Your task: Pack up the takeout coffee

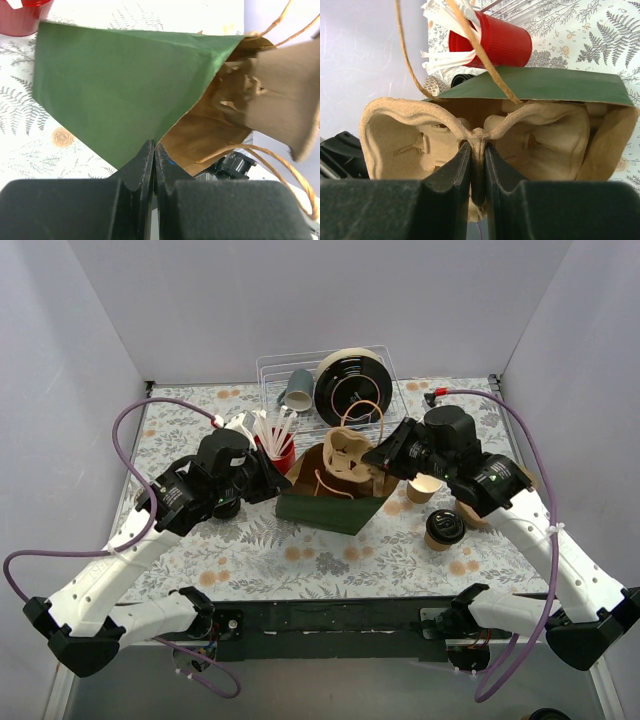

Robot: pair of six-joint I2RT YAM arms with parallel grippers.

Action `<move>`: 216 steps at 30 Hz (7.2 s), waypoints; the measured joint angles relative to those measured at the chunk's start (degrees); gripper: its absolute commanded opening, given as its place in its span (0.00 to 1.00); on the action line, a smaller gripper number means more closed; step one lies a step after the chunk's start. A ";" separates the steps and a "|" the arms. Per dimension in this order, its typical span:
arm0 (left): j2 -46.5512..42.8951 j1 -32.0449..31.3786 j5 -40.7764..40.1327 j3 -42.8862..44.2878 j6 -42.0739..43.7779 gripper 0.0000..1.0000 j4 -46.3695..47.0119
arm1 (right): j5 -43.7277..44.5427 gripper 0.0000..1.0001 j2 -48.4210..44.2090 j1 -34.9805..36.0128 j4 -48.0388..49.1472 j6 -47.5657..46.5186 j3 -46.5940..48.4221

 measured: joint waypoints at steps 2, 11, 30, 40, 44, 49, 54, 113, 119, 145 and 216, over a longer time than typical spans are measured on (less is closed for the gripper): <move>-0.52 0.00 0.37 -0.81 0.13 0.00 1.03 | 0.98 0.22 0.48 0.63 -0.13 -0.35 0.00; -1.07 0.15 4.04 -4.07 -4.42 0.00 2.97 | 7.63 0.22 6.19 7.93 -2.16 -4.55 2.45; -0.94 0.15 4.13 -3.21 -12.20 0.00 -1.68 | 22.27 0.21 14.49 15.08 -15.37 -14.34 14.51; -1.31 0.15 4.15 -3.21 -12.39 0.16 -1.38 | 24.09 0.24 19.12 17.99 -16.94 -14.03 14.10; -2.80 0.15 4.37 -3.21 -12.11 0.36 -0.31 | 25.05 0.28 19.21 19.23 -15.91 -13.14 11.67; -3.93 0.15 4.37 -3.21 -11.91 0.47 -0.66 | 25.73 0.37 19.32 19.39 -13.00 -12.09 6.95; -3.96 0.15 4.02 -3.23 -11.85 0.51 -2.36 | 26.62 0.37 19.82 19.39 -10.62 -11.47 5.49; -12.59 0.15 8.11 -17.57 13.62 0.00 16.22 | 11.98 0.61 -22.51 19.87 -12.00 -18.80 -8.15; -17.44 0.15 8.04 -20.09 14.91 0.00 17.97 | 7.52 0.63 -22.67 19.87 -8.41 -20.33 -8.11; -11.72 0.15 7.65 -17.77 14.10 0.00 15.56 | 1.31 0.27 -6.71 19.87 -6.91 -28.48 13.68; 4.11 0.15 7.89 -3.28 -1.36 0.00 0.09 | -12.13 0.01 13.35 18.86 2.51 -85.22 -10.64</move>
